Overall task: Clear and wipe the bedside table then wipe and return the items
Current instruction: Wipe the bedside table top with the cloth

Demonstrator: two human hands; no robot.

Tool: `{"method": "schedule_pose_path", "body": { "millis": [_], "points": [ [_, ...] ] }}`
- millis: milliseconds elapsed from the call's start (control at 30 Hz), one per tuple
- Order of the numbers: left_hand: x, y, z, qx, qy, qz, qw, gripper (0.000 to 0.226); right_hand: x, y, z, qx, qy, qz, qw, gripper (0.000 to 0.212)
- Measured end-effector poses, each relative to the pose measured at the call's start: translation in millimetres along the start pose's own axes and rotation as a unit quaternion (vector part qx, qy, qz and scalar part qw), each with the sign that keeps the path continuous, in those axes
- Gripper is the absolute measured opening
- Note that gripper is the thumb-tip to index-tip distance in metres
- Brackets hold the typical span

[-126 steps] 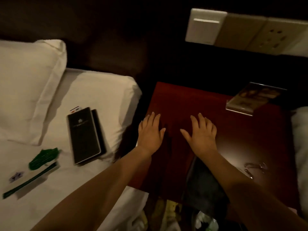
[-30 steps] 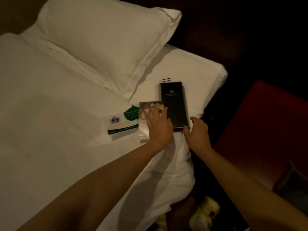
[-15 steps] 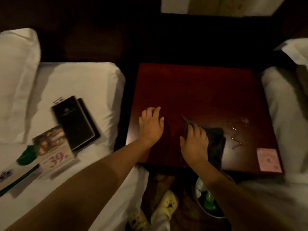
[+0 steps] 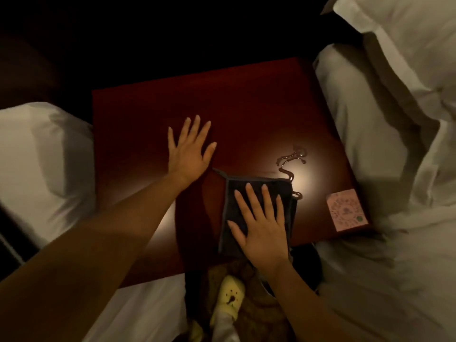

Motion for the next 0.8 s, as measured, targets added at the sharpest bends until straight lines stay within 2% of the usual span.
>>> {"method": "schedule_pose_path", "body": {
  "millis": [133, 367, 800],
  "points": [
    [3, -8, 3, 0.024, -0.014, -0.024, 0.999, 0.059, 21, 1, -2, 0.020, 0.014, 0.049, 0.999, 0.065],
    [5, -9, 1, 0.012, -0.021, -0.037, 0.999, 0.059, 41, -11, -7, 0.016, 0.010, 0.113, 0.993, 0.069],
    [6, -11, 2, -0.003, -0.036, -0.050, 0.998, 0.058, 60, -41, -6, 0.017, 0.017, 0.119, 0.993, 0.069]
  ]
}}
Point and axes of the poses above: each hand's wrist, its own y-axis away from the middle knuckle, its own z-axis out of the palm, x = y × z, the point moved 3 cm from there along -y, towards the middle knuckle, and after that the axes turned 13 degrees about x, right-handed, at the moved point
